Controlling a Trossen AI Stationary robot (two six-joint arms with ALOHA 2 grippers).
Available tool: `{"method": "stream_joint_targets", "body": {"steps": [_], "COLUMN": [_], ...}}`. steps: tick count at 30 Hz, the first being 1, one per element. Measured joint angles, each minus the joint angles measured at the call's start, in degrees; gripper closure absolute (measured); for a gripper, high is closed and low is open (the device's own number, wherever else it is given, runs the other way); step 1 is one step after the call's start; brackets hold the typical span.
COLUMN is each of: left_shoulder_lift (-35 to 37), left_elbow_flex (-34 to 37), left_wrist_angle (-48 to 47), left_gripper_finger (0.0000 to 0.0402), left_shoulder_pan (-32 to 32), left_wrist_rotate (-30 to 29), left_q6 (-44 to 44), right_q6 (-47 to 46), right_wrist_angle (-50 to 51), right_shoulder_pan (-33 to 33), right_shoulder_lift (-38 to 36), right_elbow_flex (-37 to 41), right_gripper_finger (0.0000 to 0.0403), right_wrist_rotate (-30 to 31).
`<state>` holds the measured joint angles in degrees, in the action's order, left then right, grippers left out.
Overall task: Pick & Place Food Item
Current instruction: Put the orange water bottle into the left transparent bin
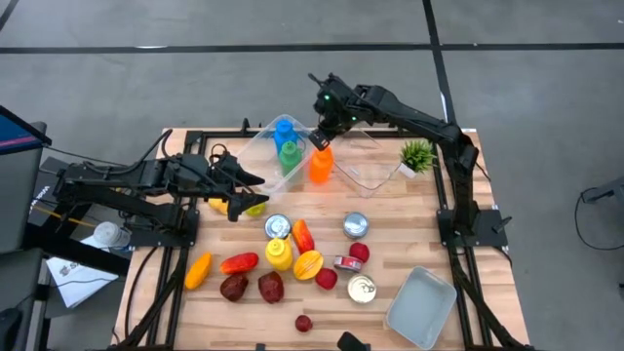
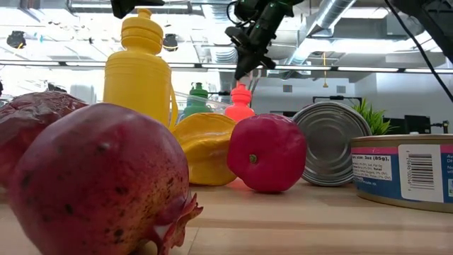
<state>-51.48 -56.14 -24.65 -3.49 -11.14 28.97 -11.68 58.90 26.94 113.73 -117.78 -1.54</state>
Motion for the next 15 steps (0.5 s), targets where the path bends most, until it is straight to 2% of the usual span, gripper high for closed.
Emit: {"method": "stream_joint_targets", "body": {"steps": [6, 15], "left_shoulder_lift": [0.0, 0.0], "left_elbow_flex": [0.0, 0.0], "left_wrist_angle": [0.0, 0.0], "left_gripper_finger": [0.0106, 0.0106], "left_shoulder_pan": [0.0, 0.0], "left_wrist_rotate": [0.0, 0.0], "left_q6": [0.0, 0.0], "right_q6": [0.1, 1.6], "right_wrist_angle": [-0.8, -3.9], "right_shoulder_pan": [0.1, 0.1], "right_shoulder_lift": [0.0, 0.0], "right_elbow_flex": [0.0, 0.0], "right_gripper_finger": [0.0387, 0.027], "right_wrist_rotate": [0.0, 1.5]}}
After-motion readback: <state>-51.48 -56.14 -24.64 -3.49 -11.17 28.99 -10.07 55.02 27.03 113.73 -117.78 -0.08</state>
